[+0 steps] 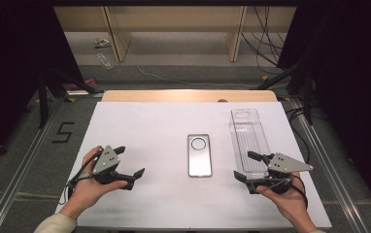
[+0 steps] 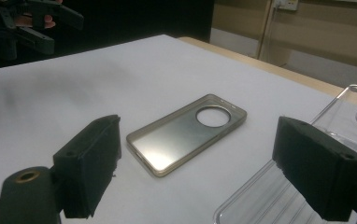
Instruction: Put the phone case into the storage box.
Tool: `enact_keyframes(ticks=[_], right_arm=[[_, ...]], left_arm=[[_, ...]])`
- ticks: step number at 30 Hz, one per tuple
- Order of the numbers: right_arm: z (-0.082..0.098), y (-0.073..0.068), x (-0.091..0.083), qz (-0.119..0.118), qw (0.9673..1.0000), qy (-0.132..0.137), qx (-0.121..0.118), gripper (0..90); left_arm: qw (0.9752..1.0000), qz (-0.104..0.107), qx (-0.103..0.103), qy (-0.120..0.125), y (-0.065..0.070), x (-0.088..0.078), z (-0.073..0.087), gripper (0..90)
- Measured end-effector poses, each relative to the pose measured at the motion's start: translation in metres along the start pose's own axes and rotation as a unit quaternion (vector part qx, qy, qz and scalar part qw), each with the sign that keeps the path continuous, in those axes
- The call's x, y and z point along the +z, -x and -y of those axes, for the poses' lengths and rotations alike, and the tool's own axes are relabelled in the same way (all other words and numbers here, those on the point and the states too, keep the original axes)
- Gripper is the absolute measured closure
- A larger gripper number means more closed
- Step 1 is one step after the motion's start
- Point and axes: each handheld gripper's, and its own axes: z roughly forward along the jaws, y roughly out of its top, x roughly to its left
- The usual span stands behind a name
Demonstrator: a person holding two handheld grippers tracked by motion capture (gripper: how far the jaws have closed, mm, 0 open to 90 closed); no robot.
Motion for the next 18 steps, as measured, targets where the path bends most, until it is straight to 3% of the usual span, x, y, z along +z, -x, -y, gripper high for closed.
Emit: enact_keyframes(ticks=[10, 18], right_arm=[[-0.0017, -0.0005, 0.0010, 0.004, 1.0000, -0.001, -0.004, 16.2], [-0.0072, -0.0051, 0.0077, 0.015, 0.9993, -0.015, -0.031, 16.1]], left_arm=[[1.0000, -0.001, 0.001, 0.000, 0.0005, -0.0005, -0.0001, 2.1], [1.0000, -0.001, 0.001, 0.000, 0.0009, -0.0004, -0.0007, 2.8]])
